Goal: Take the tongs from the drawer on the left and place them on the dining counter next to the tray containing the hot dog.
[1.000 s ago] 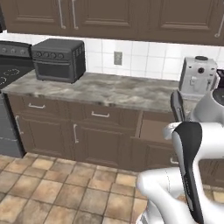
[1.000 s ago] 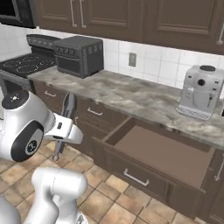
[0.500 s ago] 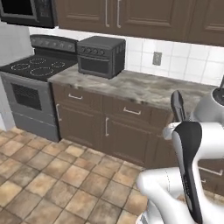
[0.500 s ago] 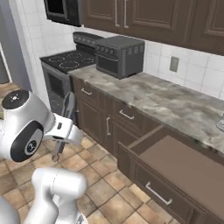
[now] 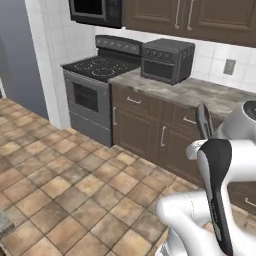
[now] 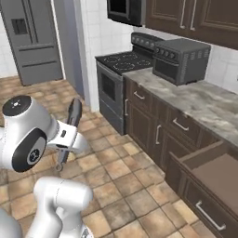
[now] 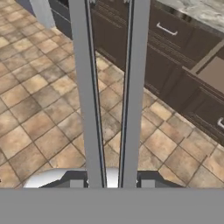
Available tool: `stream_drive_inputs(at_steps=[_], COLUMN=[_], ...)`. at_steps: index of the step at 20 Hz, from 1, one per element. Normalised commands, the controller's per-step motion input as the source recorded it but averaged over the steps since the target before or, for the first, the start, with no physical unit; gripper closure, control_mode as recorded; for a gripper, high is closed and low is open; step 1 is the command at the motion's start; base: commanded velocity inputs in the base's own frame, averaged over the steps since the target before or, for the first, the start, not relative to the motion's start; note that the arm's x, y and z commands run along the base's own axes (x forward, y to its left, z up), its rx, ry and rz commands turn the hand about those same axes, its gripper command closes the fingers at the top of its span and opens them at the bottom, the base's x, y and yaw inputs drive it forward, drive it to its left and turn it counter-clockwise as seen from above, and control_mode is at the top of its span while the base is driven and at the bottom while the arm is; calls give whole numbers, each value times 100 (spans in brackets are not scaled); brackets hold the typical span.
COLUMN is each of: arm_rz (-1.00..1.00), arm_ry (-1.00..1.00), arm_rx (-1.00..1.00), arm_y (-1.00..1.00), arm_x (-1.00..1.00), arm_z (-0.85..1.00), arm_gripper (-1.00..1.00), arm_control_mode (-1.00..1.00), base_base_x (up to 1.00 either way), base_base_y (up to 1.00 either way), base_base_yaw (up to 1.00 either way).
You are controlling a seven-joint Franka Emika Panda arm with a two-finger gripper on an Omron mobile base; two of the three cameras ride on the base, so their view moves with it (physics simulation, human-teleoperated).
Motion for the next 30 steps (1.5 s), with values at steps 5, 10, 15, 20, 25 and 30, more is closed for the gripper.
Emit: stream_drive_inputs(at_steps=[5,10,15,20,25,30], arm_rz=[0,0,0,0,0,0], arm_ry=[0,0,0,0,0,0], arm_rx=[0,0,0,0,0,0], arm_y=[0,0,0,0,0,0], arm_x=[0,0,0,0,0,0], arm_z=[0,0,0,0,0,0], arm_gripper=[100,100,100,100,100,100], arm_control_mode=[100,100,100,100,100,100], base_base_x=[-38,-19,-6,0,0,0], base_base_y=[43,28,39,43,40,38], base_base_yaw=[36,37,36,35,31,28])
